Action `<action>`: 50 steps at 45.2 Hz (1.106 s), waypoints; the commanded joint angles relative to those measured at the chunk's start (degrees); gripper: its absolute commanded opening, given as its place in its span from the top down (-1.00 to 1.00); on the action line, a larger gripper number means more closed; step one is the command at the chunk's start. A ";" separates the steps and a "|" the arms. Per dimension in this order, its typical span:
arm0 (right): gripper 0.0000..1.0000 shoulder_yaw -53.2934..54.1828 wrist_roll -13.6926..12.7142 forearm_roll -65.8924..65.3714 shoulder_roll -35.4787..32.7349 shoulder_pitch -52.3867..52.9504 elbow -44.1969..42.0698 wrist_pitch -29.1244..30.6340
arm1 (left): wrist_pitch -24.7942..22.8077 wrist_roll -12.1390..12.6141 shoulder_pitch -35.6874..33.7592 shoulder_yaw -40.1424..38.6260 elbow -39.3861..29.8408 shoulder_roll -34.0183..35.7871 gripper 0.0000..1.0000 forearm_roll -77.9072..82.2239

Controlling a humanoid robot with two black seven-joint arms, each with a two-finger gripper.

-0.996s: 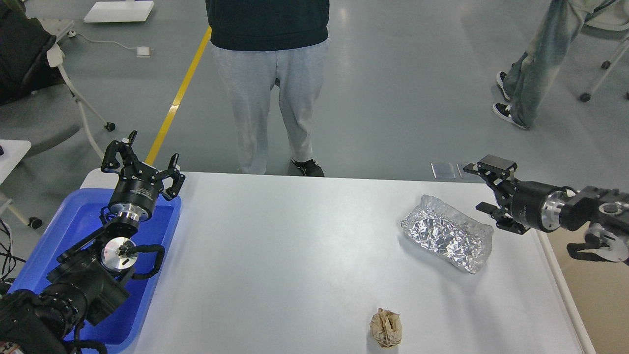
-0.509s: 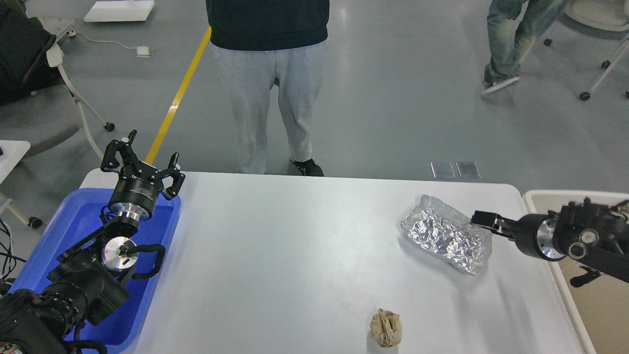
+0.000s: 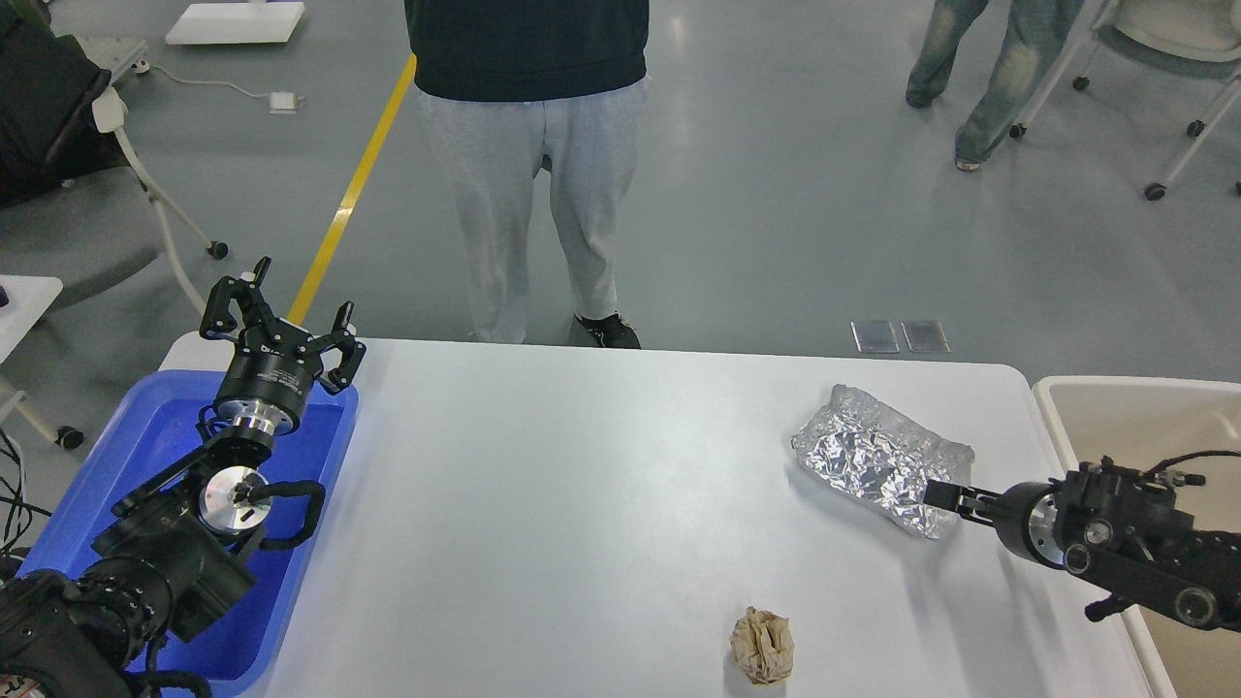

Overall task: Tidy desktop
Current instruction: 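Close the right gripper on the edge of the foil wad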

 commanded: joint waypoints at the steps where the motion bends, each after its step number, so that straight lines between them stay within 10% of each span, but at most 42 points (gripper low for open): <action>1: -0.95 0.38 0.07 -0.02 4.42 -1.84 -5.71 -1.87 | 0.01 0.09 -0.05 -0.04 0.00 0.04 -1.00 0.00; 21: 0.01 -0.41 0.24 -0.02 7.06 -2.89 -10.64 -6.09 | -0.08 0.09 0.04 0.05 0.00 -0.04 -1.00 0.00; 28: 1.00 -0.50 0.33 0.07 7.15 -3.25 -10.02 -5.74 | 0.01 0.09 -0.05 0.05 0.00 -0.04 -1.00 0.00; 50: 1.00 0.65 1.12 0.42 6.62 -2.28 -8.71 -5.92 | -0.08 0.09 -0.04 0.05 0.00 -0.04 -1.00 0.00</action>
